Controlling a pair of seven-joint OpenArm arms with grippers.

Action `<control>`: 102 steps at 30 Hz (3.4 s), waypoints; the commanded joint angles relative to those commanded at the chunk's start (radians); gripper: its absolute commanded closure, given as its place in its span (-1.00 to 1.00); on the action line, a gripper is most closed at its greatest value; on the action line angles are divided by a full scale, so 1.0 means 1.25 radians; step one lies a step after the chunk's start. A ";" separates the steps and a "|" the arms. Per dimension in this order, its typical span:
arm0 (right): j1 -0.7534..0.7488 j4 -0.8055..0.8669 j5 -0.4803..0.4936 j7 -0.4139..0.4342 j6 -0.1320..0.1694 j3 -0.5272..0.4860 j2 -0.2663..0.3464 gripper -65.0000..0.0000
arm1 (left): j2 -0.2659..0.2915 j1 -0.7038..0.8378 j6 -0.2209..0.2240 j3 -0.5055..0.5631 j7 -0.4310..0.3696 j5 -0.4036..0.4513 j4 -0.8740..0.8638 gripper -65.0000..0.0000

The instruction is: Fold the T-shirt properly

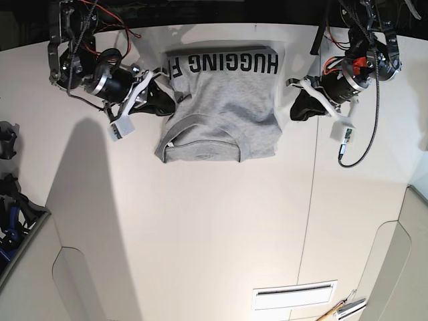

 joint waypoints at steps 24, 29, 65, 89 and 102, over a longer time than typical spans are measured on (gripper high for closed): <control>0.039 -0.067 -0.107 0.064 -0.001 -0.055 -0.051 1.00 | 0.006 -0.034 -0.018 0.111 -0.038 0.030 -0.136 1.00; 0.124 -0.145 -0.110 0.061 0.000 -0.070 -0.067 1.00 | 0.006 -0.060 -0.017 0.111 -0.061 0.080 -0.137 1.00; -0.449 0.203 0.137 -0.126 0.012 0.060 0.311 1.00 | -0.038 0.659 -0.002 -0.105 0.011 0.121 0.179 1.00; -0.384 -0.284 -0.120 0.102 0.011 -0.363 0.331 1.00 | -0.076 0.397 0.004 0.251 -0.484 0.338 -0.674 1.00; -0.148 -0.425 -0.394 0.103 -0.064 -0.499 0.294 1.00 | -0.073 0.169 0.194 0.421 -0.550 0.335 -0.863 1.00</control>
